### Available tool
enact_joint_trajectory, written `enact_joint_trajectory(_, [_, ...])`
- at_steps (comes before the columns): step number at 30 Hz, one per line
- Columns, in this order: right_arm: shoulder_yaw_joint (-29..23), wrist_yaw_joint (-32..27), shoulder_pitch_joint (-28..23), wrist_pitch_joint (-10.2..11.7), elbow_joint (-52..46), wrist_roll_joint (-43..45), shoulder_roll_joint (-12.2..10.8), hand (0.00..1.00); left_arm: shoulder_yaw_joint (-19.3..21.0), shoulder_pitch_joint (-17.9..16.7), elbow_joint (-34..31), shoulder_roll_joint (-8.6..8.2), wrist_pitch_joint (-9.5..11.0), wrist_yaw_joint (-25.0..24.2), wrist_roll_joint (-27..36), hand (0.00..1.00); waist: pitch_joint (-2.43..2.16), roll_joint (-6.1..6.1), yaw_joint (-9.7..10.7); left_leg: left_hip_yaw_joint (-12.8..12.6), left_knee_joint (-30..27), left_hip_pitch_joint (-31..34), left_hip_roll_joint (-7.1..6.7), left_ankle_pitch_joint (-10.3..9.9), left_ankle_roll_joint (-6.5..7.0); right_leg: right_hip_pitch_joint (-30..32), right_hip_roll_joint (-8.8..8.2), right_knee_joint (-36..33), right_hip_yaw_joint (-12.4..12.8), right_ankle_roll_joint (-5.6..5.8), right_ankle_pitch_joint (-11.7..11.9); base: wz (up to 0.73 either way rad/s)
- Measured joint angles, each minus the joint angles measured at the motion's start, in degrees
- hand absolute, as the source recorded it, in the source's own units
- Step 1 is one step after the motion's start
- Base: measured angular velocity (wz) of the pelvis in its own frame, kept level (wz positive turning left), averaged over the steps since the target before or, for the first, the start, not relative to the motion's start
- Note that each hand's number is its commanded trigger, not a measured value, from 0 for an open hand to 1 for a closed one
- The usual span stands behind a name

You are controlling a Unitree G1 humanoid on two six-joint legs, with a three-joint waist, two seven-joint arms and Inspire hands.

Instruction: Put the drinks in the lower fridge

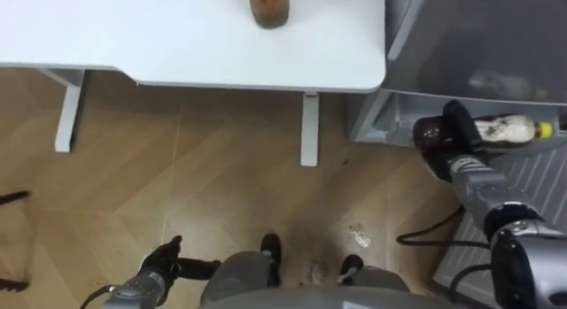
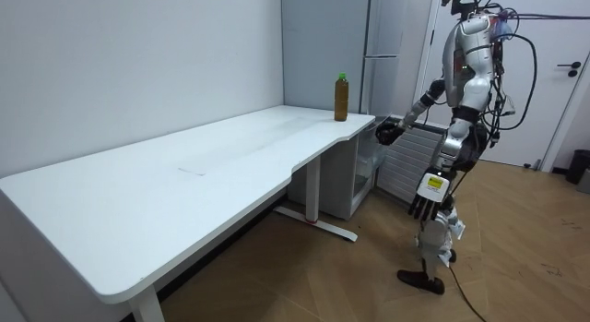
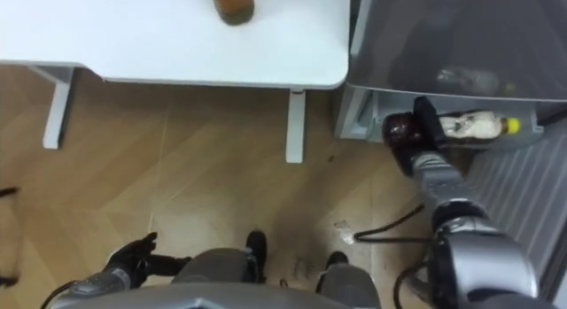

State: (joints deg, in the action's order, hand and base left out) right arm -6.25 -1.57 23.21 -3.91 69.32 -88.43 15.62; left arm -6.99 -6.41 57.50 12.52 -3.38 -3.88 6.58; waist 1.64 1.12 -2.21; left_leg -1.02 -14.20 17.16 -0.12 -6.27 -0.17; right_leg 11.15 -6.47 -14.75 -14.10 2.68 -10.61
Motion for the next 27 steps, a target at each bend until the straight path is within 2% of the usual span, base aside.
enact_joint_trajectory(6, [-2.47, -0.97, 0.67, -1.24, 0.11, -0.24, 2.18, 1.0, 0.06, 0.19, 0.53, 0.21, -0.45, -0.08, 0.07, 0.0, 0.18, -0.3, -1.28, -0.09, 0.08, 2.18, -0.02, 0.45, 0.02, 2.57, -0.08, -0.67, 0.01, -0.18, 0.11, 0.0])
enact_joint_trajectory(8, [-3.06, -1.87, 2.6, -1.25, 2.26, 0.05, 3.24, 1.0, 0.12, 0.15, 0.9, 0.26, -0.44, 0.0, 0.11, 0.0, 0.35, -0.56, -1.44, -0.44, 0.75, 2.57, -0.11, 1.04, 0.08, 3.57, -0.4, -1.26, 0.01, -0.18, 0.11, 0.0])
enact_joint_trajectory(11, [-4.19, -3.32, 4.86, -1.19, 2.76, 0.01, 3.59, 1.0, 0.11, 0.18, 0.95, 0.69, -0.37, 0.06, 0.04, 0.0, 0.56, -0.98, -1.42, -0.53, 0.72, 4.52, -0.11, 1.7, 0.13, 5.86, -0.52, -2.16, 0.0, -0.29, 0.17, 0.01])
enact_joint_trajectory(16, [-4.09, -3.41, 5.39, -1.2, 2.8, -0.02, 4.17, 1.0, -0.12, 0.2, 0.96, 0.89, -0.4, 1.95, 0.01, 0.0, 0.65, -1.65, -2.48, -0.7, 0.63, 6.29, 0.02, 2.34, 0.13, 8.02, -0.58, -3.08, 0.05, -0.62, 0.38, 0.0])
enact_joint_trajectory(22, [-3.99, -5.01, 6.64, -1.21, 3.07, -0.16, 4.45, 1.0, -2.36, 0.31, 1.18, 2.01, -0.4, 3.59, 0.07, 0.0, 0.72, -1.78, -2.8, -0.67, -0.61, 7.69, 0.2, 2.56, 0.1, 9.26, -0.62, -4.3, -0.15, -0.9, 0.22, 0.01])
enact_joint_trajectory(27, [-4.0, -6.25, 7.52, -1.19, 3.09, -0.1, 4.58, 1.0, -2.41, 0.61, 2.19, 2.13, -0.38, 3.68, 0.01, 0.0, 0.87, -2.04, -2.55, -0.68, -0.71, 8.44, -0.01, 3.18, 0.18, 10.54, -1.08, -5.9, -0.24, -1.05, -0.38, 0.05])
